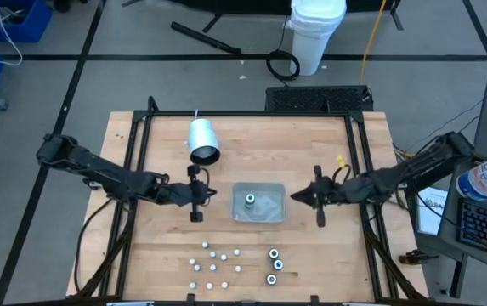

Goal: Pick & Place food coloring
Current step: Adjust the large green food coloring bottle on the white bin

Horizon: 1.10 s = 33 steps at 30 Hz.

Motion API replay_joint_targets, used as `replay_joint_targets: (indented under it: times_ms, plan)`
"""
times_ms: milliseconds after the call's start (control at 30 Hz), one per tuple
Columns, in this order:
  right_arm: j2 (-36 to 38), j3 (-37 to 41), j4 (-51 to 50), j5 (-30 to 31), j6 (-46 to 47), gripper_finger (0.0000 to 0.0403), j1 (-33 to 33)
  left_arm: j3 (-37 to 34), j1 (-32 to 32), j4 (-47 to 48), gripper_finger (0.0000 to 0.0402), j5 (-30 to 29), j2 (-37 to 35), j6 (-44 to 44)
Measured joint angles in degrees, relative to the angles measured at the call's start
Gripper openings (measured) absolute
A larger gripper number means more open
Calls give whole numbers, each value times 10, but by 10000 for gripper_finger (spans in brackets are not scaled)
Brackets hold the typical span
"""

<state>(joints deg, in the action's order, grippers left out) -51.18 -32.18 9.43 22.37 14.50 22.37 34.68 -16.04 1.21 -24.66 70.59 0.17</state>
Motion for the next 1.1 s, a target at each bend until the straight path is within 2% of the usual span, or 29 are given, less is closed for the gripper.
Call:
replay_joint_targets:
  times_ms: [133,267,367,500,800,1100]
  plan:
    - [-76,-70,0,0,-63,62,-11,-21,-3,-14,19,8,0,10]
    - [-203,-120,41,-4,-98,139,-46,-24,-4,-24,19,37,-2,33]
    - [-285,-162,36,-33,-126,194,-69,-24,-7,-39,19,47,-2,47]
    - [-331,-190,44,-50,-147,237,-74,-24,-17,-34,19,51,-2,38]
    - [-378,-190,62,-47,-115,244,-108,-24,-33,-17,19,40,-2,35]
    - [-384,-163,79,-43,-85,243,-111,-24,-33,-13,19,31,-6,28]
